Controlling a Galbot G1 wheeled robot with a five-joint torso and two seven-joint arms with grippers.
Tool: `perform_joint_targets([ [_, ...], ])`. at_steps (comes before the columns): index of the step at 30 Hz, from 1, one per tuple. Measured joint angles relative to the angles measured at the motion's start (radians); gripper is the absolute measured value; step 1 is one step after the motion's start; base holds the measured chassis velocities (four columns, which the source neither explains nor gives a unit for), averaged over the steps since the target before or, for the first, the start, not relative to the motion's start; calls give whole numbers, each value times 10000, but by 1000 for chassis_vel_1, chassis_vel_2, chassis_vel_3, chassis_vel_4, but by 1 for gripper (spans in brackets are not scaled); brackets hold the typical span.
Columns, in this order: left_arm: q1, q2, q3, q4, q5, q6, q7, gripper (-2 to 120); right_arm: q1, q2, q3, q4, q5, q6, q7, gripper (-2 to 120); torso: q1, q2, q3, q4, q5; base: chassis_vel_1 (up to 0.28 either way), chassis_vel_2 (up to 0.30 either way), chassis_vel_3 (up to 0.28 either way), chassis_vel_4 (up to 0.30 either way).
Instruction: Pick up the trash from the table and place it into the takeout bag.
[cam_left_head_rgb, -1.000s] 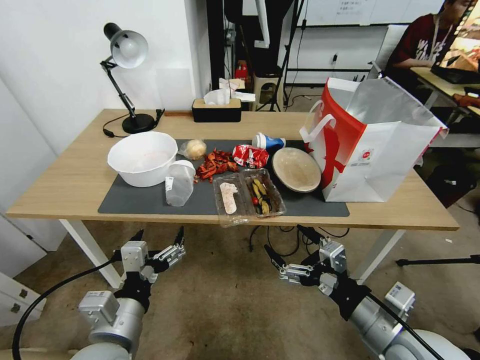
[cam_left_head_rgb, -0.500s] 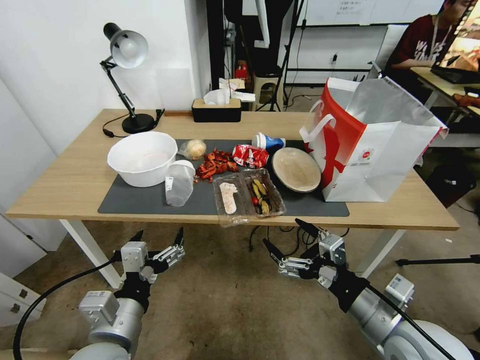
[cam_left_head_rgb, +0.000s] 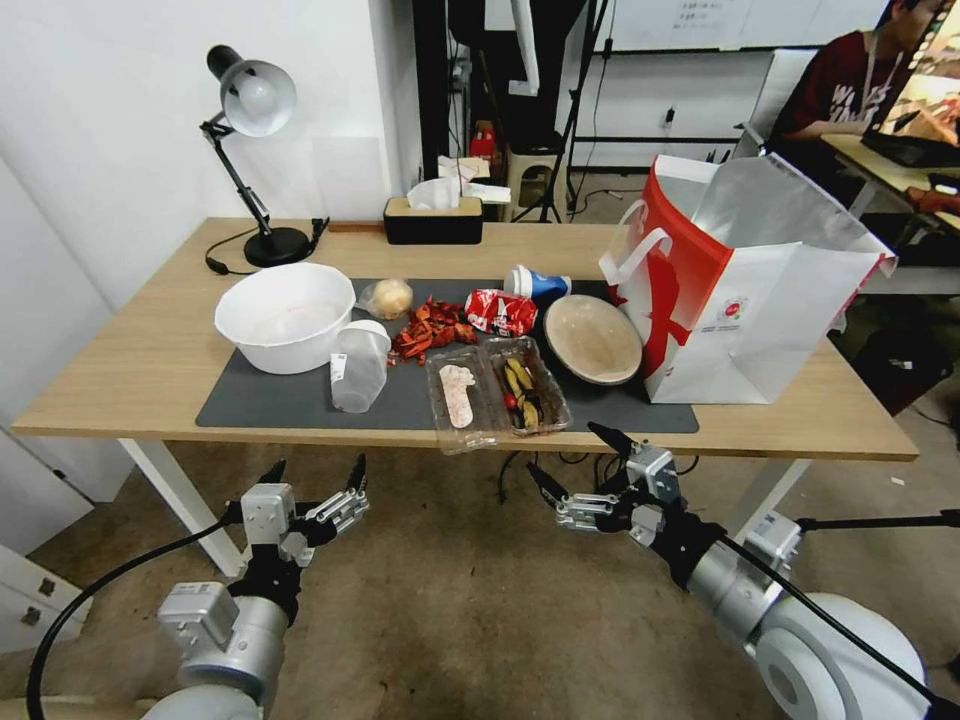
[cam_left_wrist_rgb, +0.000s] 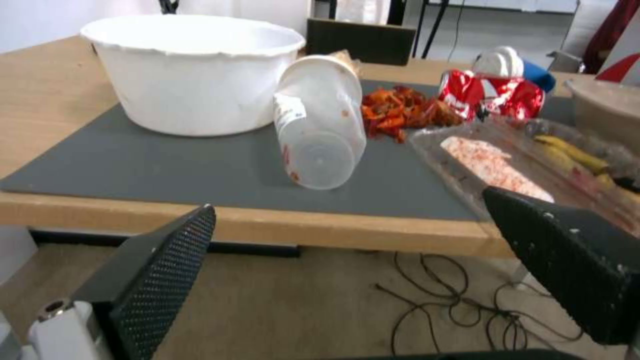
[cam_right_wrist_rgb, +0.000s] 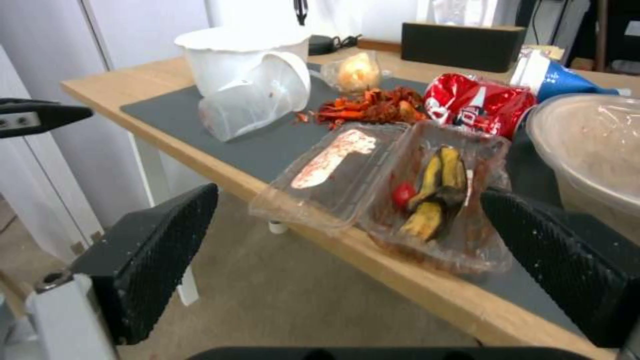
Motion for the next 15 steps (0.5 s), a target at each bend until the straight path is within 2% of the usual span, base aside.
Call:
perform_joint_targets([
  [4, 92, -36, -33, -12, 61, -12, 6, 100, 1074, -586, -648, -473, 1156, -83, 1050, 100, 0, -1, 0, 2, 5, 0, 0, 0, 0],
  [6, 106, -51, -43, -25, 74, -14, 6, 100, 1404, -722, -773, -631, 1389, -150, 1240, 100, 0, 0, 0, 1, 0, 0, 0, 0, 0],
  [9, 158, -95, -77, -33, 146, -29, 6, 100, 2681, -1141, -1415, -1013, 2520, -762, 2315, 100, 1, -1, 1, 2, 0, 0, 0, 0, 0],
  [11, 176, -118, -80, -32, 170, -39, 6, 100, 2974, -1266, -1579, -1129, 2596, -920, 2517, 100, 1, 0, 0, 2, 0, 0, 0, 0, 0],
  [13, 204, -173, -84, -32, 224, -62, 4, 100, 3671, -1712, -1994, -1551, 1997, -1174, 2615, 100, 1, -1, 1, 0, 2, 0, 0, 0, 0],
  [15, 206, -194, -84, -31, 240, -74, 3, 100, 3891, -1846, -2071, -1654, 1780, -1269, 2564, 100, 0, -1, 1, -1, 1, 0, 0, 0, 0],
])
